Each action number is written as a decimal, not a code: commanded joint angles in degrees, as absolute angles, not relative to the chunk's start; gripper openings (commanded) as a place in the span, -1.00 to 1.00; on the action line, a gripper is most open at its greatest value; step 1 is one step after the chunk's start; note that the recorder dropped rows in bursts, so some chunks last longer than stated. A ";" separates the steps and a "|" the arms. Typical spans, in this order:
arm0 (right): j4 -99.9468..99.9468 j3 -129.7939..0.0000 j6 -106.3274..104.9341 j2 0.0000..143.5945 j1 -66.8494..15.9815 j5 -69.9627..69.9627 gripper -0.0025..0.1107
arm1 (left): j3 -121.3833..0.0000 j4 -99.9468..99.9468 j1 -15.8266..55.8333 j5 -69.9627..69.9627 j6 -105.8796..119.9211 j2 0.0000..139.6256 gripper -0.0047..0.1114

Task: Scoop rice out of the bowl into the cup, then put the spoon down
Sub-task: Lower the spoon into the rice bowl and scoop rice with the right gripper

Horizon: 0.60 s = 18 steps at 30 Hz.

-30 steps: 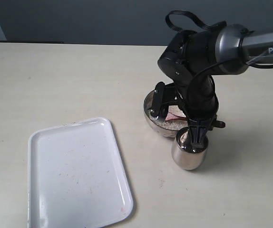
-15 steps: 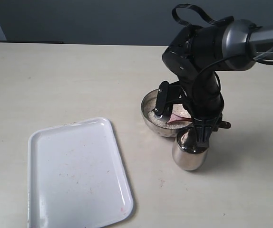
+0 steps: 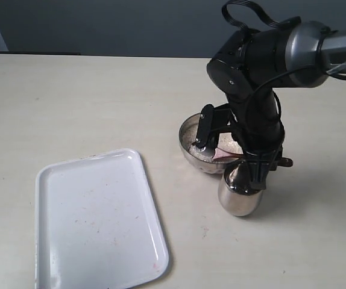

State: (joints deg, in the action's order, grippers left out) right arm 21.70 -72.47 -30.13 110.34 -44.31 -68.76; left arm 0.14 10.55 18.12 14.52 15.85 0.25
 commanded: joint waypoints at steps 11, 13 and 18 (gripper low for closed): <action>21.51 -72.46 -30.81 106.85 -43.96 -69.96 -0.97 | 0.00 10.43 18.38 13.68 15.58 0.00 -0.91; 21.26 -72.46 -30.81 106.85 -43.96 -69.96 -0.97 | 0.00 10.56 18.38 13.68 15.58 0.00 -0.91; 14.22 -72.46 -32.70 106.85 -41.05 -69.96 -0.97 | 0.00 10.56 18.38 13.68 15.58 0.00 -0.91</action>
State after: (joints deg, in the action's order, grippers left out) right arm 18.46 -72.47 -31.28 107.51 -43.17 -69.73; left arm 0.14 10.55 18.12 14.52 15.85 0.25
